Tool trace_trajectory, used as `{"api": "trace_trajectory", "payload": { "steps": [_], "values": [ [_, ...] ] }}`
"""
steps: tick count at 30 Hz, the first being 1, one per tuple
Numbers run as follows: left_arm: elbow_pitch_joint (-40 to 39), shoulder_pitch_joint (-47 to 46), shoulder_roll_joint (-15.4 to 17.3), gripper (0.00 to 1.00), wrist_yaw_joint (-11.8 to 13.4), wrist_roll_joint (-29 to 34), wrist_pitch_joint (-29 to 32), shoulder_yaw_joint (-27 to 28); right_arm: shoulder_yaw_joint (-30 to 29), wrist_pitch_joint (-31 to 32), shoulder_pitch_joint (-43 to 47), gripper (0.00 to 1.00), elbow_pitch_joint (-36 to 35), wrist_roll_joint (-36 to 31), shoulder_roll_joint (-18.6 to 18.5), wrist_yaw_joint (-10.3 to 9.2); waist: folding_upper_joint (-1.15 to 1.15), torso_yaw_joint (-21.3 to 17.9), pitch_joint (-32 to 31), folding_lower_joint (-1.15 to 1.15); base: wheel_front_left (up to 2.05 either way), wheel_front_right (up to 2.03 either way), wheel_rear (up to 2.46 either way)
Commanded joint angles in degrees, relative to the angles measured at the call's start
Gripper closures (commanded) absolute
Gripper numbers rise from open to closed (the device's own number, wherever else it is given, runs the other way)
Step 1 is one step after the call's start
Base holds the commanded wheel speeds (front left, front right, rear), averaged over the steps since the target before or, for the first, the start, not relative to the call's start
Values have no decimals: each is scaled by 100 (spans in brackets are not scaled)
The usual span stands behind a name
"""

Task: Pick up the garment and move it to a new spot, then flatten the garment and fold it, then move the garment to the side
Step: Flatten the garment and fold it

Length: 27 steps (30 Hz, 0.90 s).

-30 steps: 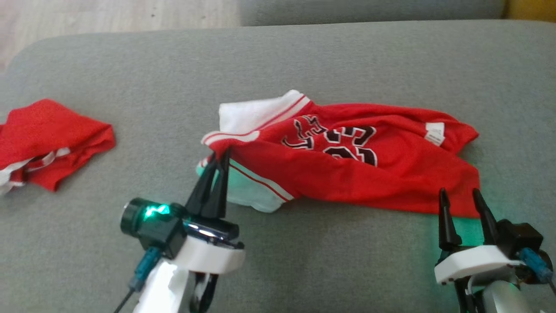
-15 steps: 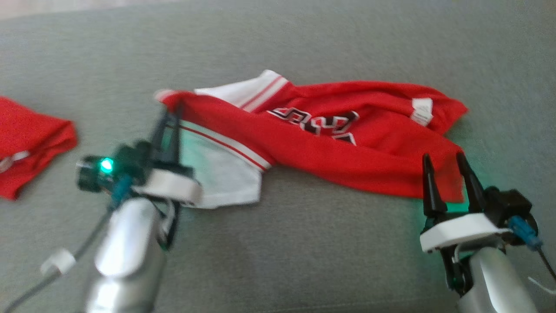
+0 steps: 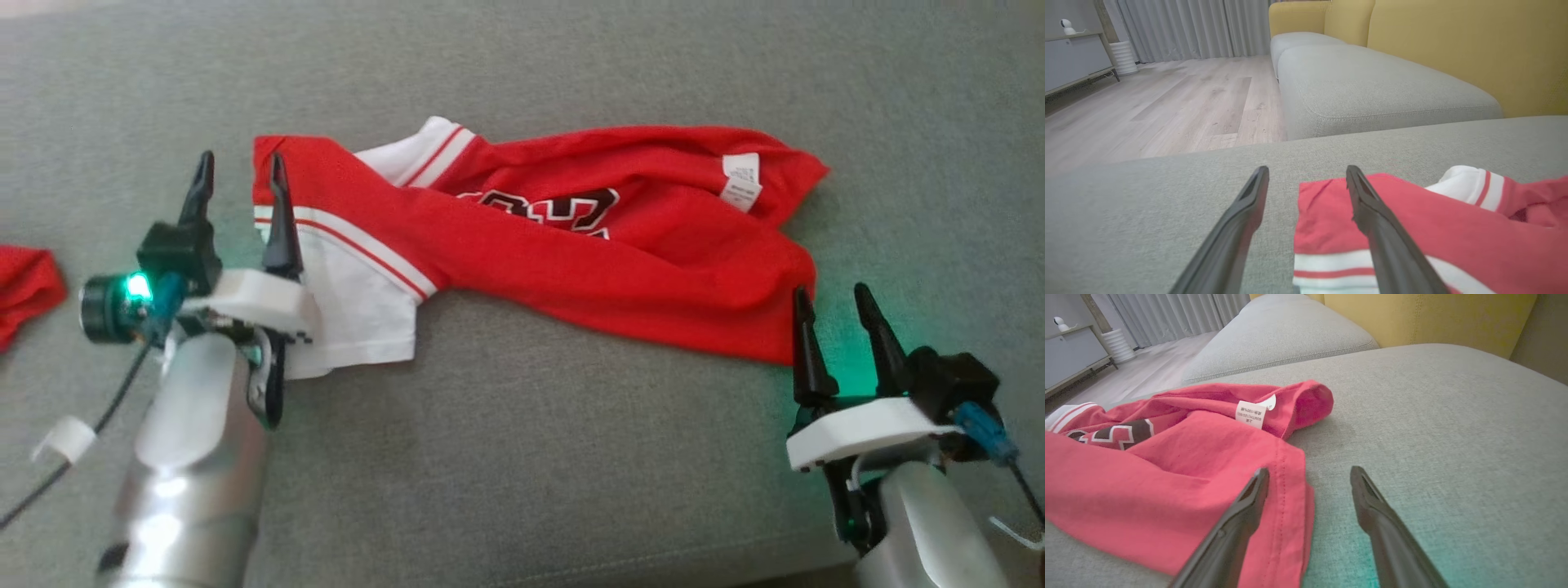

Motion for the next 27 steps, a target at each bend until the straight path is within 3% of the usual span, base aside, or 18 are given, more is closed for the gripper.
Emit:
{"api": "trace_trajectory", "payload": {
  "steps": [1, 18, 20, 21, 23, 27],
  "values": [
    [-344, 211, 78, 0, 24, 1, -29, 214, 175, -36, -106, 0, -63, 47, -23, -3, 0, 141, -118, 0, 0, 0, 0],
    [-1638, 1649, -320, 0, -158, 91, -29, 21, 42, -36, -520, 0, 775, 270, -109, -3, 0, 682, -324, 0, 0, 0, 0],
    [-1678, 1724, -326, 0, -157, 84, -29, -31, 44, -36, -527, 22, 738, 318, -116, -3, 0, 698, -335, 0, 0, 0, 0],
    [-1692, 1759, -328, 0, -160, 75, -29, -66, 46, -36, -526, 51, 701, 334, -125, -3, 0, 709, -340, 0, 0, 0, 0],
    [-1732, 1807, -329, 0, -149, -23, -29, -141, 11, -36, -523, 100, 576, 397, -126, -3, 0, 740, -340, 0, 0, 0, 0],
    [-1818, 1884, -331, 0, -105, -202, -29, -346, -11, -36, -604, 100, 504, 398, -264, -3, 0, 882, -284, 0, 0, 0, 0]
  ]
}}
